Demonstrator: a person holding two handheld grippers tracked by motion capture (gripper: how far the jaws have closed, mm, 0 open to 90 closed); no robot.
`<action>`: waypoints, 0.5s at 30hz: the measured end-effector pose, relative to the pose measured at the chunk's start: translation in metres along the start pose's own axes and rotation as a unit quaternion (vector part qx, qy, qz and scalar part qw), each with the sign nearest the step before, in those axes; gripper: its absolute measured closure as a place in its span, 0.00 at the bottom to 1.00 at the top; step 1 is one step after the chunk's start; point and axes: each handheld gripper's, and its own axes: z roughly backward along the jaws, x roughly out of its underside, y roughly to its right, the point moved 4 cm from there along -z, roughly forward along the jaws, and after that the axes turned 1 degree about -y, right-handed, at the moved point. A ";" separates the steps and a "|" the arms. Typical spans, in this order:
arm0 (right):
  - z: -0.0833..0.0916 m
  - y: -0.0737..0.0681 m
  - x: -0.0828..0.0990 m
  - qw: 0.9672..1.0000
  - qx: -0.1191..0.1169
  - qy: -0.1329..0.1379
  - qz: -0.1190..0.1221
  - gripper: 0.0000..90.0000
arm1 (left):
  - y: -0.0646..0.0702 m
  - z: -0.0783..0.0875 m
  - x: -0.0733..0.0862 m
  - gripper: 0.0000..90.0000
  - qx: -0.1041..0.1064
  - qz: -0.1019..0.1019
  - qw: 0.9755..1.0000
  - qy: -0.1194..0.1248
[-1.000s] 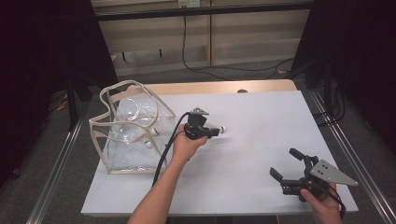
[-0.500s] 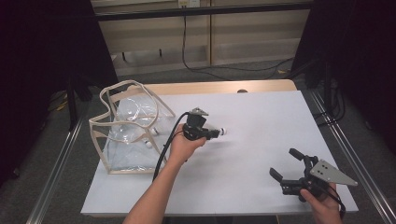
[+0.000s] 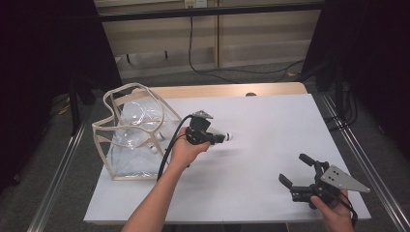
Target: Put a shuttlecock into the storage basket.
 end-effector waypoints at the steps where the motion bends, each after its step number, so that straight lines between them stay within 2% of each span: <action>1: 0.000 0.000 0.000 1.000 0.000 0.000 0.000 0.01 | 0.000 0.002 0.000 0.99 -0.002 -0.004 1.000 -0.002; 15: 0.000 0.000 0.000 1.000 0.000 0.000 -0.001 0.01 | 0.005 0.020 -0.008 0.99 0.003 -0.016 1.000 -0.014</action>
